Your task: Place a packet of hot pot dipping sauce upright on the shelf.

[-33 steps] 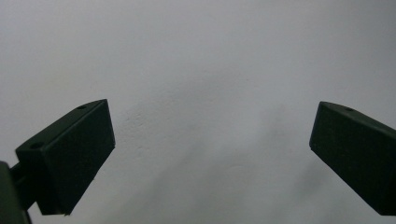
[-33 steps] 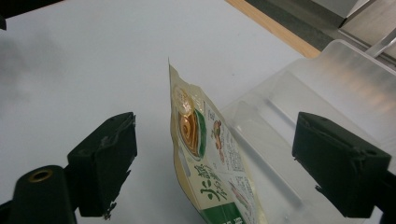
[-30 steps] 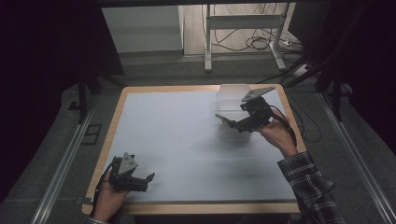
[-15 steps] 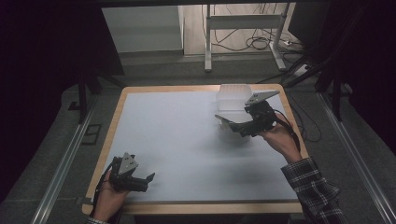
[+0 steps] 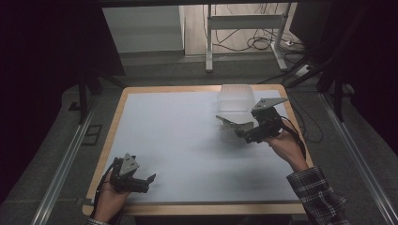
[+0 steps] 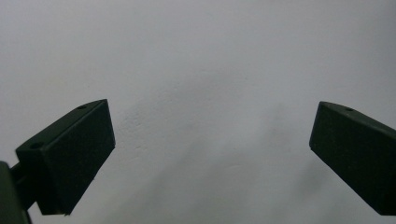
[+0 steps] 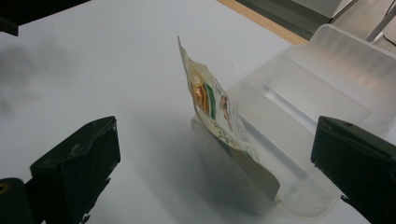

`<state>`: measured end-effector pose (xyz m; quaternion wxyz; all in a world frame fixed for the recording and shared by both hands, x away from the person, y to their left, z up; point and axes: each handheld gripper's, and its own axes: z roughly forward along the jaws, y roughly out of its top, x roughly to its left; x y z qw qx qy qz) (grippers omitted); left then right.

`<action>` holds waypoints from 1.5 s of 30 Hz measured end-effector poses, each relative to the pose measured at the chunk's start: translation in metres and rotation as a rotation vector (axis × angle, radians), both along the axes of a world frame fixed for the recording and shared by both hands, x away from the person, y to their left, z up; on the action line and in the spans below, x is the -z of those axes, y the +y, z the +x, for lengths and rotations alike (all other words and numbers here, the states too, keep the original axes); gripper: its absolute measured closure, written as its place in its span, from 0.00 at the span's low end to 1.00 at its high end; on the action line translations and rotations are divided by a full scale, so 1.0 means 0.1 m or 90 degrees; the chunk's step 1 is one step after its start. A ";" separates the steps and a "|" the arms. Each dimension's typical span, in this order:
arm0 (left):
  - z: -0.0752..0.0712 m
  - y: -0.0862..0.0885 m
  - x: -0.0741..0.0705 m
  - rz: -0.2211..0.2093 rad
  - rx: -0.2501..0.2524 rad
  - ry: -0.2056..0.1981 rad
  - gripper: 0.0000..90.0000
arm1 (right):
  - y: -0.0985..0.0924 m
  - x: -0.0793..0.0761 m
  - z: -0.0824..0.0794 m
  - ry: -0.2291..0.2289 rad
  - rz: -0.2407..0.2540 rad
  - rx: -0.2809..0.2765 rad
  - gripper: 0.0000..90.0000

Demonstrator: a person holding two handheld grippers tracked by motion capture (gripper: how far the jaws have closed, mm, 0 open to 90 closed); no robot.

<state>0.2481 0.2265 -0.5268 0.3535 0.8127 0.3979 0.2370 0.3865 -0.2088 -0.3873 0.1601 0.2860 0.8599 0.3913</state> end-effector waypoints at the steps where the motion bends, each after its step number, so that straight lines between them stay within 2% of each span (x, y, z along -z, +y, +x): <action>1: 0.00 0.00 0.00 0.000 0.000 0.000 0.00 | -0.01 0.01 -0.01 0.000 0.003 0.000 0.01; 12: 0.00 0.00 0.00 -0.003 0.000 0.000 0.00 | -0.09 0.10 -0.14 -0.005 0.020 0.012 0.01; 24: 0.00 0.00 -0.01 -0.013 0.001 0.003 0.00 | -0.13 0.25 -0.29 -0.009 0.008 0.011 0.01; 45: 0.00 -0.01 -0.01 -0.023 0.003 0.010 0.01 | -0.30 0.39 -0.64 -0.012 0.001 0.028 0.01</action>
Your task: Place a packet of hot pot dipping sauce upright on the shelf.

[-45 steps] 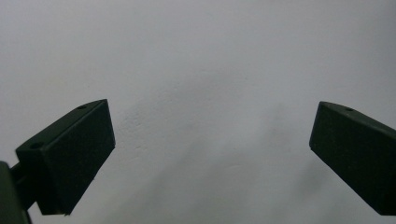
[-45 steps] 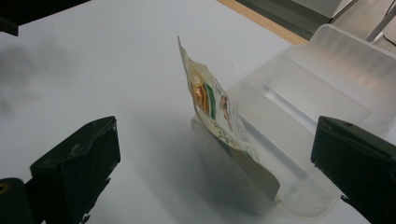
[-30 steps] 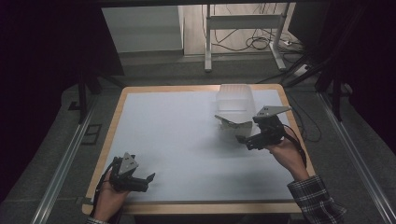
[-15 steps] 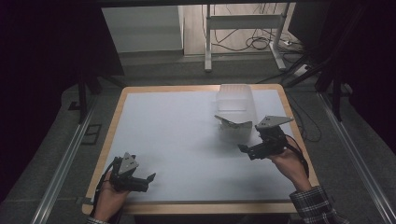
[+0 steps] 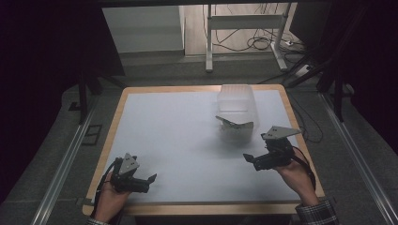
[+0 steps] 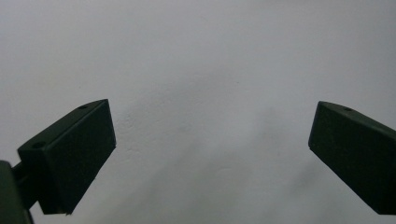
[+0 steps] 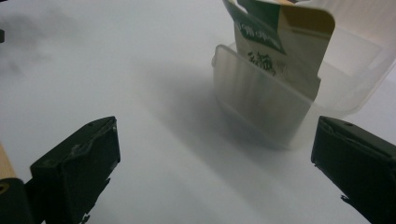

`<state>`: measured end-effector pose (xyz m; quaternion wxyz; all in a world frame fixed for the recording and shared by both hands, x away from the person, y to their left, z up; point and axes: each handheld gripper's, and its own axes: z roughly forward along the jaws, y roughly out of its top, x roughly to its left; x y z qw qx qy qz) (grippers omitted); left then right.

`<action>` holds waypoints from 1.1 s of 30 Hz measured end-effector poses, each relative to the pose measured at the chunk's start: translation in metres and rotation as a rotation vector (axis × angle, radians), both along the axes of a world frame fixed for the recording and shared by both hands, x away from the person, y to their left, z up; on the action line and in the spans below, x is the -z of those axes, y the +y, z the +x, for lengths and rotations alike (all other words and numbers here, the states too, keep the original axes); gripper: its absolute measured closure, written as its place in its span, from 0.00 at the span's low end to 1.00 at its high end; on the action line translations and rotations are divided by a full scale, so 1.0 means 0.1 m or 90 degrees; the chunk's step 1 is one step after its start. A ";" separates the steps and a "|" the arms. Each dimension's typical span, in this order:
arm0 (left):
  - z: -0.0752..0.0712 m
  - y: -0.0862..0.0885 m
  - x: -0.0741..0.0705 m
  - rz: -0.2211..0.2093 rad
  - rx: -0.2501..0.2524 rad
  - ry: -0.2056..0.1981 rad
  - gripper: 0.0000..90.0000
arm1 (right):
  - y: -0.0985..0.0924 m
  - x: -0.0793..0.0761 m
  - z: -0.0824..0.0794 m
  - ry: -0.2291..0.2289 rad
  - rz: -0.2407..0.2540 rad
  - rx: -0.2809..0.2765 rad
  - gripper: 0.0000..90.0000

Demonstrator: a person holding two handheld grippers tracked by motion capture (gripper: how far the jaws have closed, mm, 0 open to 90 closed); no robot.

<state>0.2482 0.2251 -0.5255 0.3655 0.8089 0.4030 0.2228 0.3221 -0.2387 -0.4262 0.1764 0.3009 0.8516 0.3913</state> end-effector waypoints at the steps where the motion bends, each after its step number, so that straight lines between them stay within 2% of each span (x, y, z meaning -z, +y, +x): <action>1: 0.00 0.00 0.00 0.001 0.001 0.000 0.01 | -0.01 0.01 -0.01 0.000 0.000 0.001 0.01; 12: 0.00 -0.01 0.00 0.003 0.003 0.002 0.01 | -0.12 0.16 -0.14 0.005 -0.011 0.014 0.01; 22: 0.00 -0.01 0.00 0.001 0.005 0.008 0.01 | -0.24 0.35 -0.21 -0.001 0.003 0.031 0.01; 33: 0.00 -0.01 0.00 0.004 0.006 0.009 0.01 | -0.33 0.46 -0.27 -0.019 -0.005 0.051 0.01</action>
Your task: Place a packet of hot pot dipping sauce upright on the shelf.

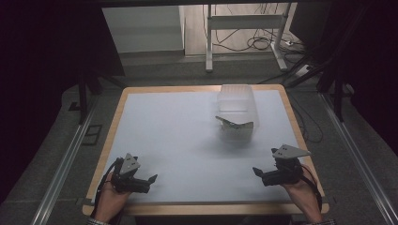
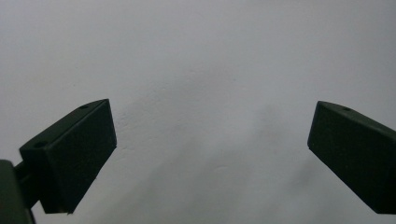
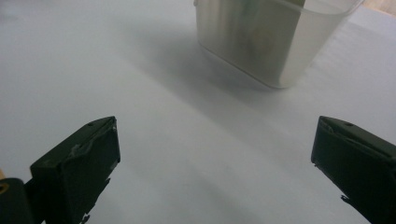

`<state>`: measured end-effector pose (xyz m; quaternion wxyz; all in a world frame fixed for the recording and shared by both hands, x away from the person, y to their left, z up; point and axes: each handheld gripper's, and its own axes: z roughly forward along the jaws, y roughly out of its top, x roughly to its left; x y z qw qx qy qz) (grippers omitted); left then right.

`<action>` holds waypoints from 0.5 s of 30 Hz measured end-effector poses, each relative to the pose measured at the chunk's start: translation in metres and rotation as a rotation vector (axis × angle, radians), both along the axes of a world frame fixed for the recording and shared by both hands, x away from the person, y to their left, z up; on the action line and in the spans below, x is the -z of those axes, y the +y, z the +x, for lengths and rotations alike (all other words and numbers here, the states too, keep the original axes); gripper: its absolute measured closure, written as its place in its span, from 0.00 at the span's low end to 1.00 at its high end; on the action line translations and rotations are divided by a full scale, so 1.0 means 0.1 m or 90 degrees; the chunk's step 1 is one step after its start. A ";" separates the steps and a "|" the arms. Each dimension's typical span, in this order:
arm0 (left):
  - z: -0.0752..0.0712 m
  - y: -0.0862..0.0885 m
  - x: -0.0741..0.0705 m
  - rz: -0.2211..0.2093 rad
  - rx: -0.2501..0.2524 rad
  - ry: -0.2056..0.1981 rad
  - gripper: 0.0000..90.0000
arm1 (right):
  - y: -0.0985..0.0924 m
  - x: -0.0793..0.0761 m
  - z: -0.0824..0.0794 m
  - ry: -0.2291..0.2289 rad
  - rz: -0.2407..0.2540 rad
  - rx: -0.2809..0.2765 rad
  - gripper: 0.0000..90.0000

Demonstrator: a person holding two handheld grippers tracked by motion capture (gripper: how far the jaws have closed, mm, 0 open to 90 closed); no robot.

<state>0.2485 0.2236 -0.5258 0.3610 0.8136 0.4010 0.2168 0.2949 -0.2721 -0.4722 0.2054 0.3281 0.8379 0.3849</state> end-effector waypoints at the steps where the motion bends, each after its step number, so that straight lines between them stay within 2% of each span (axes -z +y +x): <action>1: 0.00 0.00 0.00 0.001 0.000 0.000 0.01 | -0.01 0.01 0.00 0.001 -0.001 0.002 0.01; 8: 0.00 0.00 0.00 0.001 0.001 0.003 0.01 | -0.09 0.11 0.01 0.013 0.002 0.020 0.01; 15: 0.00 -0.01 0.01 0.016 0.003 0.001 0.01 | -0.16 0.22 0.03 0.026 -0.005 0.043 0.01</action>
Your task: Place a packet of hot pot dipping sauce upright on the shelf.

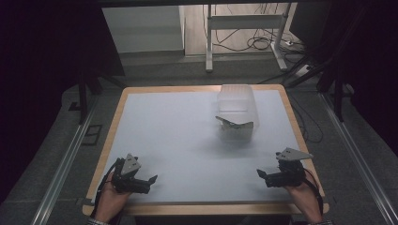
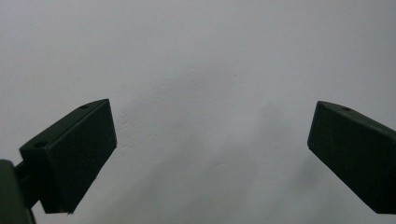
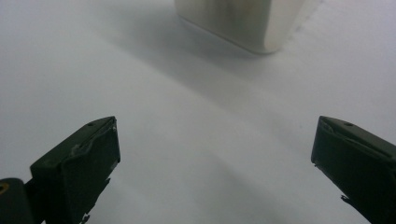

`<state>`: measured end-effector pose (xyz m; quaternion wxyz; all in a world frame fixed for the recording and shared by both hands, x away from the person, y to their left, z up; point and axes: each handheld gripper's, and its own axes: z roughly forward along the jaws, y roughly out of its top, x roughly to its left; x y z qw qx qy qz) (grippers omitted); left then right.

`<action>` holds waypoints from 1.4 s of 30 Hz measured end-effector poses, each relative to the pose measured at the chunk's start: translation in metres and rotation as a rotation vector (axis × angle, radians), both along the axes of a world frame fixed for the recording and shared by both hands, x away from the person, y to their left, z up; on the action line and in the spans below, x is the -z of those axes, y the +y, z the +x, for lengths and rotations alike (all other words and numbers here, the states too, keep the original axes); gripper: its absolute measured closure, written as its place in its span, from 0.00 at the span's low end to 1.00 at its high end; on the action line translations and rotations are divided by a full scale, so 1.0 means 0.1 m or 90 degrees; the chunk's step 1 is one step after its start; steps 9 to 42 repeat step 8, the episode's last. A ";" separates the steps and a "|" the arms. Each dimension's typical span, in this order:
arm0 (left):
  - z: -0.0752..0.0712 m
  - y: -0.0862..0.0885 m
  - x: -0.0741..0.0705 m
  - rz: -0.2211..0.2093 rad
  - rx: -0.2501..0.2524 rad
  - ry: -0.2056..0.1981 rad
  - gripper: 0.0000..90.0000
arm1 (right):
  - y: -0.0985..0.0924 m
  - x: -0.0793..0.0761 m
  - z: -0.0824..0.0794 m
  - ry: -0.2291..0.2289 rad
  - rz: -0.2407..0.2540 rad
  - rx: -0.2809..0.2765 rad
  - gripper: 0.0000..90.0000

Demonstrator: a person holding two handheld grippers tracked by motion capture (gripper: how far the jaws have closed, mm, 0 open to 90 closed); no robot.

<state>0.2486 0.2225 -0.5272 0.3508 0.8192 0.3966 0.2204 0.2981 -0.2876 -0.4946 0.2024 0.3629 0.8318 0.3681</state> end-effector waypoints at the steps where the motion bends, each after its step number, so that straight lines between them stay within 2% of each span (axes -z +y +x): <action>1: 0.00 0.00 0.00 0.001 0.000 0.000 0.01 | 0.00 0.01 0.00 0.003 0.000 0.003 0.01; 4: 0.00 0.00 0.00 0.001 0.000 0.000 0.01 | -0.02 0.06 0.02 0.018 -0.009 0.008 0.01; 8: 0.01 -0.01 0.00 0.001 0.001 0.001 0.01 | -0.04 0.08 0.04 0.027 -0.004 0.010 0.01; 42: 0.01 -0.01 0.00 0.001 0.001 0.001 0.01 | -0.04 0.08 0.04 0.027 -0.004 0.010 0.01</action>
